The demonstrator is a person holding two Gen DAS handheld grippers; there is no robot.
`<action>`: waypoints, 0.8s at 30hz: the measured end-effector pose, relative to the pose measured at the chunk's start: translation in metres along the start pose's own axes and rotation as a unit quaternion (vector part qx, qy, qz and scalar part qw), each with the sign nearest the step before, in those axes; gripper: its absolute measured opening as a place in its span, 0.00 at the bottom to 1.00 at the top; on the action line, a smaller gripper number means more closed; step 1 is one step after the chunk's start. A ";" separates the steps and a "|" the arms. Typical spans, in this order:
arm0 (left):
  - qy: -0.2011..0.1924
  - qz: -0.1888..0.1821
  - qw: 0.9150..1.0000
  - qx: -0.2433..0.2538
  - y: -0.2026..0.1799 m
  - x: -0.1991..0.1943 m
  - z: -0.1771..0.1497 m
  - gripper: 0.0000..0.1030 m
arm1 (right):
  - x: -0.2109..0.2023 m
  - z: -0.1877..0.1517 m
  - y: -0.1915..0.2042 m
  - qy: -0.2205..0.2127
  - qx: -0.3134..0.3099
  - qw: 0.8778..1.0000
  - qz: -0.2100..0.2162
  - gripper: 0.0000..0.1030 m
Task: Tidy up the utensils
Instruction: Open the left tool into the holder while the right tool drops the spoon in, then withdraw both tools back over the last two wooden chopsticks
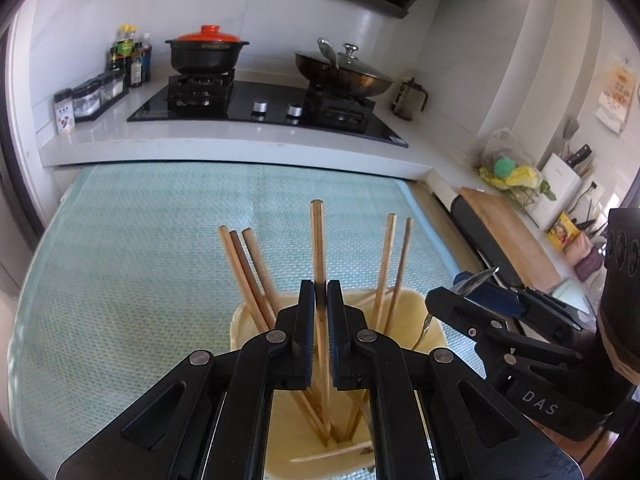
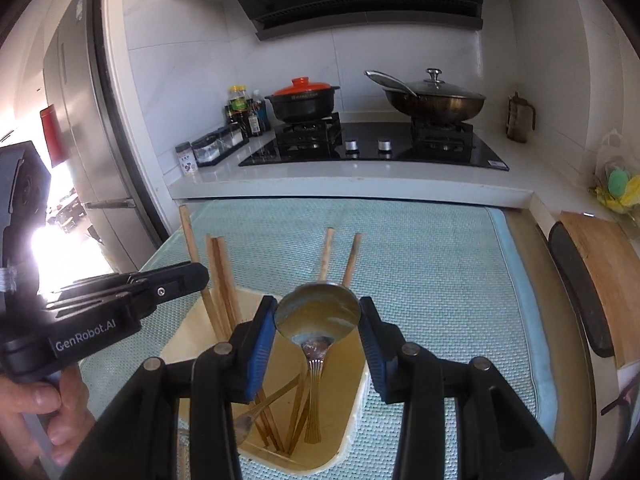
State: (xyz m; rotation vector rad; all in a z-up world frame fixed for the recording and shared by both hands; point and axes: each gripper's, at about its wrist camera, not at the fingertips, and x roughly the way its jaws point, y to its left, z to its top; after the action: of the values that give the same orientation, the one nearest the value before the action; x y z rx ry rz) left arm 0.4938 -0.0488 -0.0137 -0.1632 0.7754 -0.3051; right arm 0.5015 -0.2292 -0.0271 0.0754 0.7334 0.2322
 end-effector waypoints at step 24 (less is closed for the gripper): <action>0.028 0.120 0.992 -0.030 0.069 -0.186 -0.224 0.92 | -0.163 -0.140 0.005 0.001 -0.038 0.999 -0.034 0.62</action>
State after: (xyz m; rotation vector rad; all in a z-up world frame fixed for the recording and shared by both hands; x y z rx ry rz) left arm 0.2243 0.0703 -0.0667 -0.1168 0.8516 -0.0576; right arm 0.2898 -0.2651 -0.0232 -0.0221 0.7280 0.1949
